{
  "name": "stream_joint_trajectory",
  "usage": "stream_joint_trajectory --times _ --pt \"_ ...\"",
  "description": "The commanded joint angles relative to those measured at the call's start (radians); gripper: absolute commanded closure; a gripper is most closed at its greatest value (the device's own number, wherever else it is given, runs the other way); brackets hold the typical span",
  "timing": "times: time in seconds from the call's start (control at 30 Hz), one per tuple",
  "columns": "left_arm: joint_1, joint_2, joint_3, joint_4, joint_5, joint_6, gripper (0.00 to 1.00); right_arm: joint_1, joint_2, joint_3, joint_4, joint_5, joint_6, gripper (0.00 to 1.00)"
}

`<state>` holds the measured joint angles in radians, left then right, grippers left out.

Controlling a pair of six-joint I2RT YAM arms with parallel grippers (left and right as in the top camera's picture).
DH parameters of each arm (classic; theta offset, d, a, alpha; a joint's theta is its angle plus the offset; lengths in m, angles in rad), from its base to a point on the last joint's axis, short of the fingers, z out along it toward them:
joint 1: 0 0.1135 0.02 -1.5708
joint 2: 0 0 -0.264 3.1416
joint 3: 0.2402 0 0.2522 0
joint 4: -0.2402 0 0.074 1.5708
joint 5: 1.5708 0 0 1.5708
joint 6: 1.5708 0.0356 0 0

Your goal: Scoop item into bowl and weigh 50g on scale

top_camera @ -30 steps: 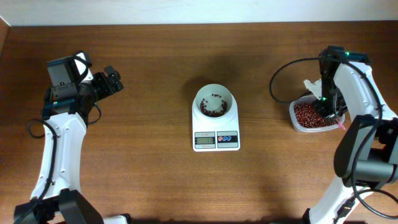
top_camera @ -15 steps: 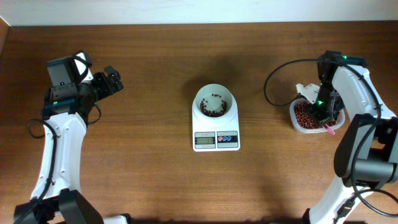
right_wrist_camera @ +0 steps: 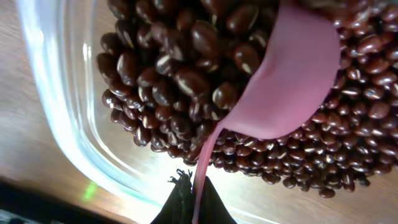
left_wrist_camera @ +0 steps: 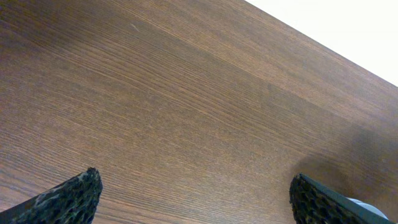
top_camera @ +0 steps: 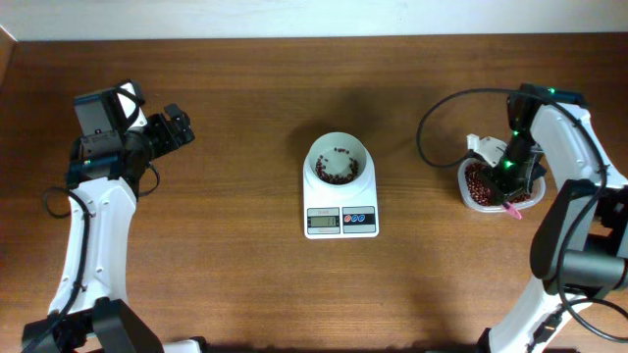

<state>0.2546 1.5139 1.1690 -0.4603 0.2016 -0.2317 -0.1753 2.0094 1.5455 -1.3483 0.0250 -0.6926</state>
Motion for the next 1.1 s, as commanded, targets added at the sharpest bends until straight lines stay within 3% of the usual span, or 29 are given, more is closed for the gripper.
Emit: stream_joint_trajectory --times 0.0,0.3,0.53,0.83,0.97,1.07 --pt "0.003 0.003 0.014 0.002 -0.008 -0.01 0.01 -0.031 0.008 0.018 -0.037 -0.128 -0.016 0.96" --pt "0.003 0.003 0.014 0.002 -0.008 -0.01 0.01 -0.095 0.008 0.087 -0.115 -0.159 -0.01 0.96" --pt "0.003 0.003 0.014 0.002 -0.008 -0.01 0.01 -0.208 0.008 0.087 -0.165 -0.346 -0.06 0.96" --pt "0.0 0.003 0.014 0.002 -0.008 -0.01 0.01 -0.224 0.008 0.087 -0.185 -0.343 -0.05 0.96" --pt "0.003 0.003 0.014 0.002 -0.007 -0.01 0.01 -0.224 0.008 0.087 -0.176 -0.358 0.089 0.96" --pt "0.003 0.003 0.014 0.002 -0.008 -0.01 0.01 -0.224 0.008 0.087 -0.212 -0.358 0.108 0.96"
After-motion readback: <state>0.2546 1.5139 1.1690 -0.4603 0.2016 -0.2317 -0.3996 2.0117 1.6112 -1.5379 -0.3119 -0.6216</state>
